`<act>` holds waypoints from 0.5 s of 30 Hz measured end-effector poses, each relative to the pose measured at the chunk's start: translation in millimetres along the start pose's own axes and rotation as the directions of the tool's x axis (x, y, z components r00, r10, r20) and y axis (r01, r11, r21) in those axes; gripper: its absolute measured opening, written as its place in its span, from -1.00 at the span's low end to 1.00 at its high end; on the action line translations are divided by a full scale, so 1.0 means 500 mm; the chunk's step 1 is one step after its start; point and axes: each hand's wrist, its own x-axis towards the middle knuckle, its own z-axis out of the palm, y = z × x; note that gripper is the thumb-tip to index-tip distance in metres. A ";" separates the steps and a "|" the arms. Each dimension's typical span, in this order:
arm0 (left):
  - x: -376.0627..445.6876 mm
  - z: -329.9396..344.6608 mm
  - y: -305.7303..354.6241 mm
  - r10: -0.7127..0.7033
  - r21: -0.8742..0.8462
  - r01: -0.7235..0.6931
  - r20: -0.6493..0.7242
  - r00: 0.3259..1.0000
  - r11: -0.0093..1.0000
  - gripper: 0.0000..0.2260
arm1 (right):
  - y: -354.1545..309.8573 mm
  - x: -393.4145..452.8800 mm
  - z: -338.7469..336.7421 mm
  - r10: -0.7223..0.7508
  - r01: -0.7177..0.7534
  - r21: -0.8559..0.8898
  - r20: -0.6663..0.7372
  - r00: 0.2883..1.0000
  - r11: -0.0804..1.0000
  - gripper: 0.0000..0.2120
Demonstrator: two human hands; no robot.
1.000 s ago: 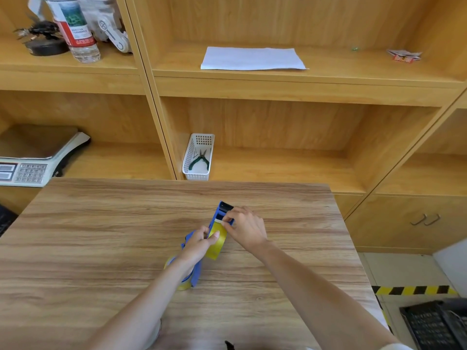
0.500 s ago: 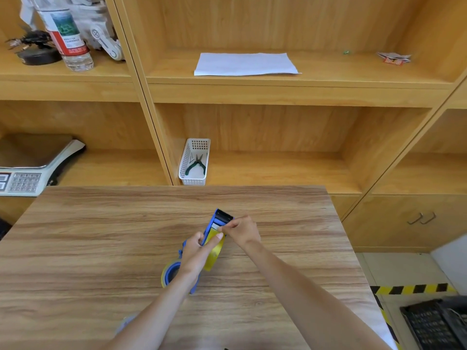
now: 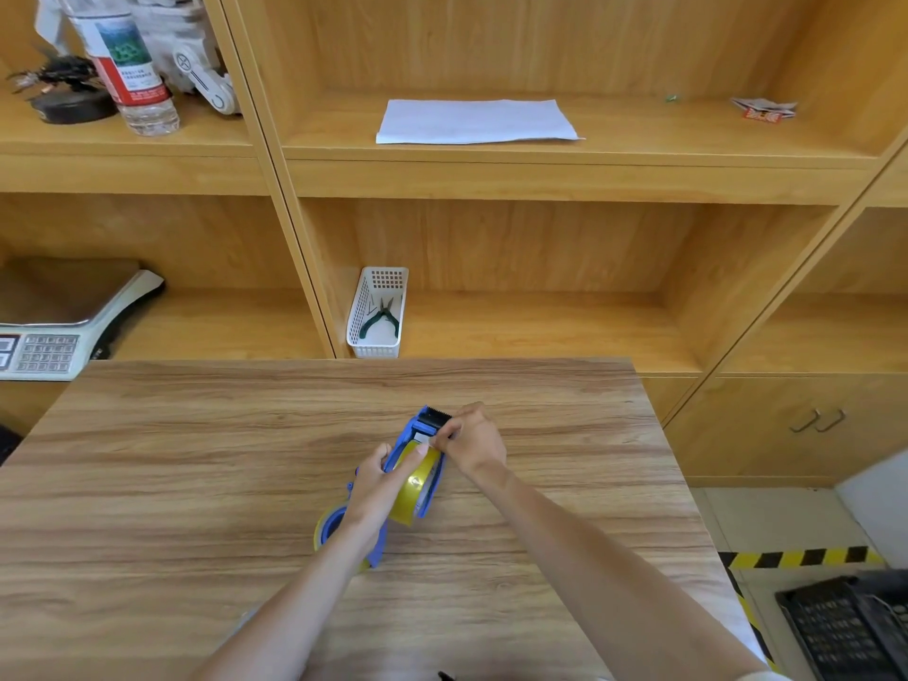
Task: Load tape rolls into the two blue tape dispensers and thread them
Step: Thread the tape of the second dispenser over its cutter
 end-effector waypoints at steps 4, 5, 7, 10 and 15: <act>-0.001 0.005 0.008 -0.020 -0.009 0.021 0.042 0.999 1.000 -0.16 | 0.003 0.005 -0.005 0.004 -0.004 0.010 0.006 1.000 1.000 -0.93; 0.000 0.006 0.009 -0.021 -0.013 0.022 0.063 0.998 1.000 -0.15 | 0.003 0.007 -0.006 0.006 -0.007 0.008 0.010 1.000 1.000 -0.92; -0.002 0.008 0.011 -0.011 -0.017 0.014 0.130 0.991 1.000 -0.11 | 0.002 0.013 -0.009 0.024 -0.024 -0.001 0.020 1.000 1.000 -0.91; 0.003 0.009 0.018 -0.061 -0.026 0.067 0.201 0.978 0.997 -0.20 | 0.002 0.022 -0.018 0.045 -0.044 -0.051 0.028 0.999 0.998 -0.91; -0.001 0.013 0.037 -0.103 -0.053 0.122 0.283 0.954 0.991 -0.26 | 0.004 0.040 -0.017 0.069 -0.068 -0.075 0.000 0.998 0.995 -0.88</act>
